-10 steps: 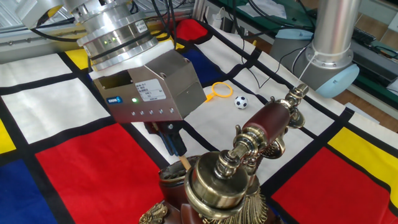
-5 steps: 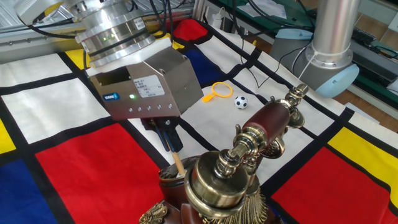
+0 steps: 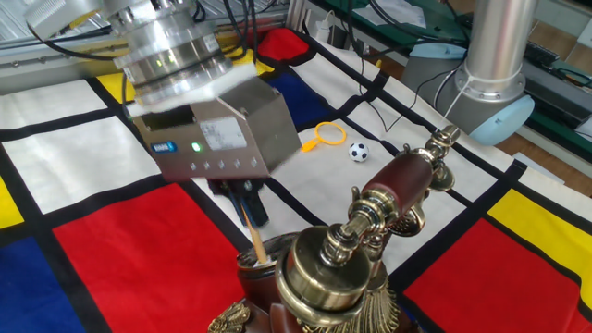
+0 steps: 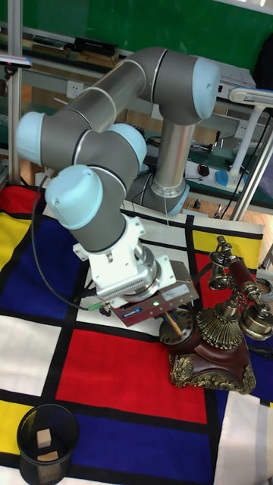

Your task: Dial a number on an old rotary phone

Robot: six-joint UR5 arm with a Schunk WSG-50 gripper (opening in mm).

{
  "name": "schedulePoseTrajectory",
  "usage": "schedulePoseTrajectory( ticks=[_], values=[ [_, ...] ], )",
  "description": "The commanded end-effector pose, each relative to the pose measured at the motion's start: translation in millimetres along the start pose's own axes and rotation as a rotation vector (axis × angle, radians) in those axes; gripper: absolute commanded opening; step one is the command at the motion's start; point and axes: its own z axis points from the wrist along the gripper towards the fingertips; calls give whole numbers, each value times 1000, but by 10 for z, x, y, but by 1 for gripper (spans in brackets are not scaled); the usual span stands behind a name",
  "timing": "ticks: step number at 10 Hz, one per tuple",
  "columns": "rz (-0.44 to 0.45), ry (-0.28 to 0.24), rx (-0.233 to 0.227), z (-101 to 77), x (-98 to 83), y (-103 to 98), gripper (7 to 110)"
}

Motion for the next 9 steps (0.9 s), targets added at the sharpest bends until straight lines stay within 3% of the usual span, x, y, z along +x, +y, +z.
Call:
schedulePoseTrajectory(
  ticks=[1, 4, 7, 9],
  values=[
    [-12, 6, -3, -176, 53, -58, 7],
    [-8, -1, -13, -172, 49, -27, 7],
    [-1, 23, -67, -92, 137, 112, 7],
    [21, 24, -46, -22, 152, 168, 7]
  ],
)
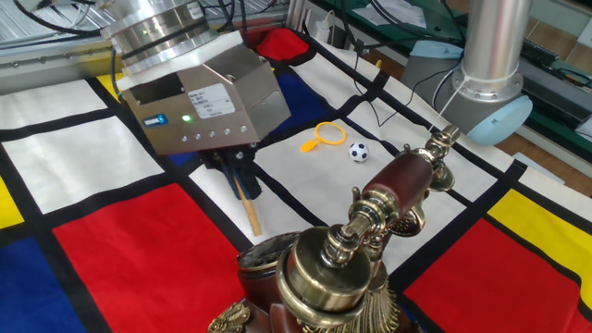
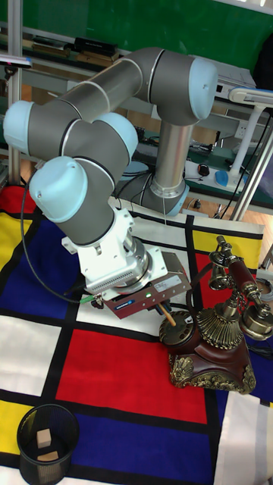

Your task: Dial a number on an old rotary phone

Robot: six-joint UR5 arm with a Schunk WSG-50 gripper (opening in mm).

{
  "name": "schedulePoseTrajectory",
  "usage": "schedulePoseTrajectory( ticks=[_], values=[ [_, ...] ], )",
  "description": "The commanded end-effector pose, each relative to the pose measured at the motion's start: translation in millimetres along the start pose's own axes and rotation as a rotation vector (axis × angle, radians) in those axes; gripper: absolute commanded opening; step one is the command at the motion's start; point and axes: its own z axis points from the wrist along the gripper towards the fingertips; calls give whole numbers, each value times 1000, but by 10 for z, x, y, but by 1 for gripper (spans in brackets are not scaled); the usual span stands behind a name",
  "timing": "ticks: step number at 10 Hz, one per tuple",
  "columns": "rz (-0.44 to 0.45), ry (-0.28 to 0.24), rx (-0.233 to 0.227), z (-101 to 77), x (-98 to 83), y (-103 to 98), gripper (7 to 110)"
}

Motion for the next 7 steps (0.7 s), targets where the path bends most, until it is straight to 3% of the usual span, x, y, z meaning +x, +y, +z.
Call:
schedulePoseTrajectory(
  ticks=[1, 2, 5, 7],
  values=[
    [14, 1, -15, 42, 19, 107, 7],
    [7, 6, 0, 35, 23, 92, 7],
    [-91, 40, -122, 6, 103, 430, 7],
    [-138, 82, -122, -19, 165, 517, 7]
  ],
)
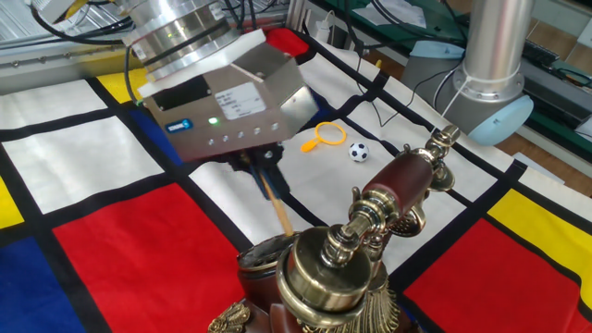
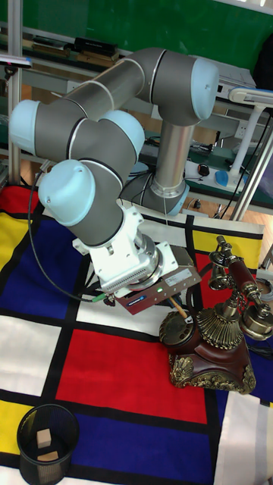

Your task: Dial a number on an old rotary phone

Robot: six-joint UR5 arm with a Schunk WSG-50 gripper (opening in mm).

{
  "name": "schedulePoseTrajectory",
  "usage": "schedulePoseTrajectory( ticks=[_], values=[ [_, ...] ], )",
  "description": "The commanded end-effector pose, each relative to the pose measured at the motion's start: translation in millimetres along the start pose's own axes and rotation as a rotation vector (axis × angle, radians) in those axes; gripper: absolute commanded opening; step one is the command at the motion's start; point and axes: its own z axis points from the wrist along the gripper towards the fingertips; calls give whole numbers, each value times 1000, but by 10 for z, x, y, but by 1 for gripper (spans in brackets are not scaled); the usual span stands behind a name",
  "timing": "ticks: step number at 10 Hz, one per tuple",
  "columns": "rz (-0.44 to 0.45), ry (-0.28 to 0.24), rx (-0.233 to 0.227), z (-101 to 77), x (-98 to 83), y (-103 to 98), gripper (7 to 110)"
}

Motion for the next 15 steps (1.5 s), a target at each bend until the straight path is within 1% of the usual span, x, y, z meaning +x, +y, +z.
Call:
schedulePoseTrajectory(
  ticks=[1, 2, 3, 4, 5, 6, 7, 8, 9, 10, 11, 12, 13, 14, 15],
  values=[
    [-86, 53, -35, -3, 68, 197, 7],
    [-126, 58, -28, 39, 64, 200, 7],
    [-183, 65, 6, 43, 76, 108, 7],
    [-289, 76, 29, 37, 94, 35, 7],
    [-355, 95, 63, 31, 120, -59, 7],
    [-372, 102, 83, 21, 124, -135, 7],
    [-381, 102, 73, 26, 121, -124, 7],
    [-387, 123, 127, 7, 140, -257, 7],
    [-406, 125, 135, 3, 131, -270, 7],
    [-413, 151, 171, -15, 161, -357, 7],
    [-414, 157, 184, -17, 145, -366, 7],
    [-398, 155, 184, -27, 110, -296, 7],
    [-386, 152, 200, -44, 67, -280, 7],
    [-377, 148, 193, -41, 40, -222, 7],
    [-364, 147, 226, -73, 22, -300, 7]
  ],
)
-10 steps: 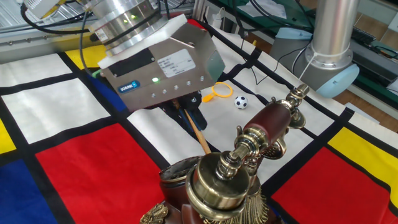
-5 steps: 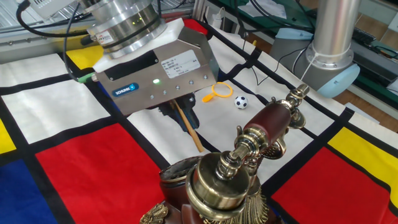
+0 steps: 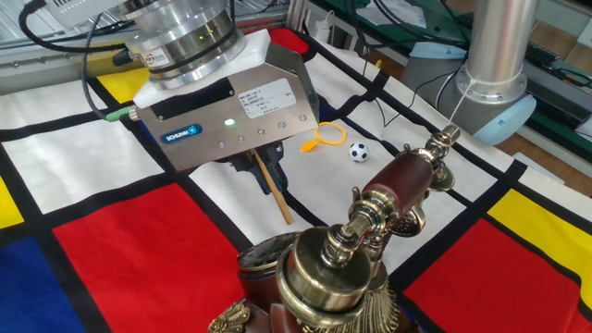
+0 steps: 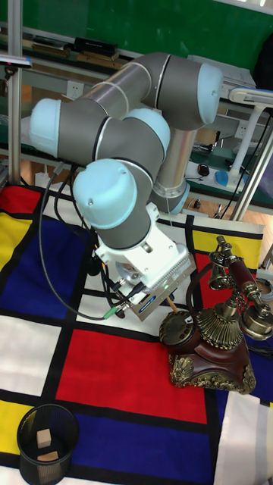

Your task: Dial a number on an old rotary phone

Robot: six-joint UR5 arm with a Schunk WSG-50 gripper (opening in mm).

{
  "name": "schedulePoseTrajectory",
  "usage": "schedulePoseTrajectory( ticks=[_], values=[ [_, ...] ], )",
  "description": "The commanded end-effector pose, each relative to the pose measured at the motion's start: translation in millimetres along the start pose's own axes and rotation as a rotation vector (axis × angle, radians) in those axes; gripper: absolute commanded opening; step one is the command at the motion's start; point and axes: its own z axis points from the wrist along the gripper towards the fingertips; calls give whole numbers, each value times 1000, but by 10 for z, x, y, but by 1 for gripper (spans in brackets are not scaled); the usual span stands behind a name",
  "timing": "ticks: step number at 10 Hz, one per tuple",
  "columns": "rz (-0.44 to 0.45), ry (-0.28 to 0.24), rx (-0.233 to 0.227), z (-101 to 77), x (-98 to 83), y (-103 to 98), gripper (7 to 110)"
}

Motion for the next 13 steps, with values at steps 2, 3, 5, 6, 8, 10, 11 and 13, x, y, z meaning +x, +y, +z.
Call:
schedulePoseTrajectory(
  ticks=[2, 3, 5, 6, 8, 10, 11, 13],
  values=[
    [84, -66, 65, -171, -178, -157, 7],
    [103, -60, 73, -241, -162, -165, 7],
    [201, -78, 158, -392, -287, -260, 7],
    [224, -97, 141, -439, -349, -165, 7],
    [191, -28, 91, -415, -185, 19, 7],
    [173, -12, 51, -272, -225, 134, 7],
    [167, -1, 32, -221, -235, 141, 7],
    [169, -20, 4, -155, -278, 122, 7]
  ],
)
